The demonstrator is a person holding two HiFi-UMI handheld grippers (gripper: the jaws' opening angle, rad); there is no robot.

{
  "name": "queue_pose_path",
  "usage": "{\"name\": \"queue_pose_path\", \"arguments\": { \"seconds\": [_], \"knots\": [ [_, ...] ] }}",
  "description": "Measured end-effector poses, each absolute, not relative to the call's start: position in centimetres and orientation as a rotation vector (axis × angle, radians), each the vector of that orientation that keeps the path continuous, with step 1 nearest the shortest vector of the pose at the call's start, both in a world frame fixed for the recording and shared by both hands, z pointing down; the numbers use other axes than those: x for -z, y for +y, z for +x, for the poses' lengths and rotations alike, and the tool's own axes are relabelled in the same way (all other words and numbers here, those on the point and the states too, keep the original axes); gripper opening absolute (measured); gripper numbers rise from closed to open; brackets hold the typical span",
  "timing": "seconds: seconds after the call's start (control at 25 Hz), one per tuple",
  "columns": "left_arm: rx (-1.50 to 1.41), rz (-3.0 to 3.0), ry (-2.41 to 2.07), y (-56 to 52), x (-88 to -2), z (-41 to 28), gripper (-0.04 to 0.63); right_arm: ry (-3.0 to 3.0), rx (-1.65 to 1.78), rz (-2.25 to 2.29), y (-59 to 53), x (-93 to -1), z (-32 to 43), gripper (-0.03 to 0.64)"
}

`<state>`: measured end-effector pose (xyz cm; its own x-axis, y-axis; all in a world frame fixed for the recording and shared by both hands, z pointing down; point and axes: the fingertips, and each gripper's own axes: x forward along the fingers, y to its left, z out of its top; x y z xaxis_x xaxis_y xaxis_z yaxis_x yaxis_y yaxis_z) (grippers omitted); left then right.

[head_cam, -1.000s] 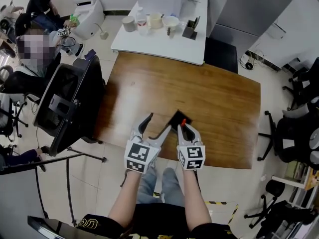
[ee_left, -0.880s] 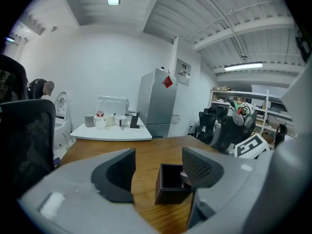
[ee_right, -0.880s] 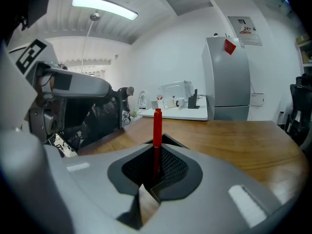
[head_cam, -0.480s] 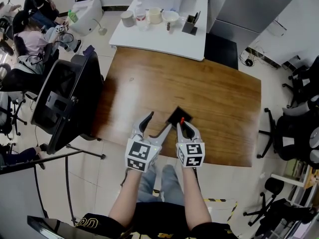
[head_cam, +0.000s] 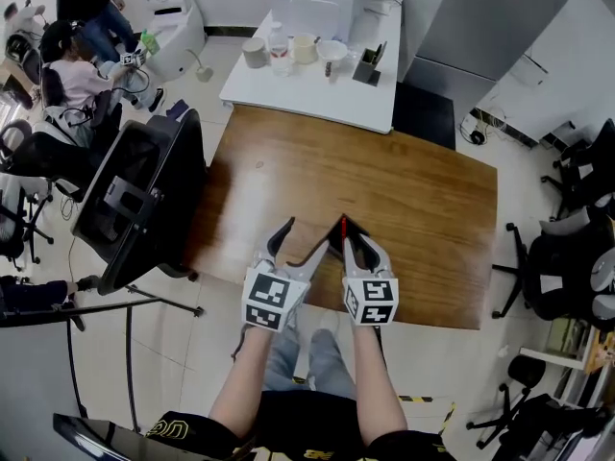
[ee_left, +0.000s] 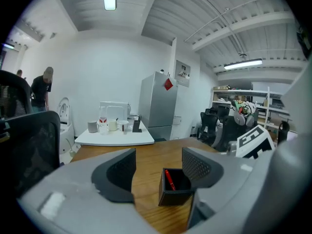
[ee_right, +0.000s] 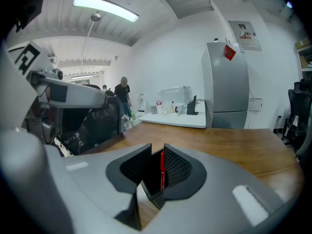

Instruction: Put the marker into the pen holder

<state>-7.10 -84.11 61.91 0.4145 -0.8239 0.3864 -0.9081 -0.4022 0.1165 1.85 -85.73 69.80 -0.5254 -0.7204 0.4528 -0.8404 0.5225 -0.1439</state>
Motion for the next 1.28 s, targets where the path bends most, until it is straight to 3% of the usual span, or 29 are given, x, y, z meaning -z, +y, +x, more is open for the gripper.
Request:
{"name": "queue_pose_path", "arguments": {
  "seconds": [0.72,1.0,1.28],
  "knots": [
    [-0.179,2.568,-1.828,-84.9,-42.2,-8.0,0.296,-2.653,-0.020,1.675,-87.5,-42.3,8.1,0.074],
    [-0.108,2.576,-1.937,-82.5,-38.1,-7.6,0.298,-2.706,0.022,1.770,-84.7,-37.7,10.6,0.220],
    [-0.101,2.587,-1.919,-80.2,-37.6,-6.1,0.305,-2.804,0.054,1.745,-81.8,-37.1,10.3,0.242]
  ]
}}
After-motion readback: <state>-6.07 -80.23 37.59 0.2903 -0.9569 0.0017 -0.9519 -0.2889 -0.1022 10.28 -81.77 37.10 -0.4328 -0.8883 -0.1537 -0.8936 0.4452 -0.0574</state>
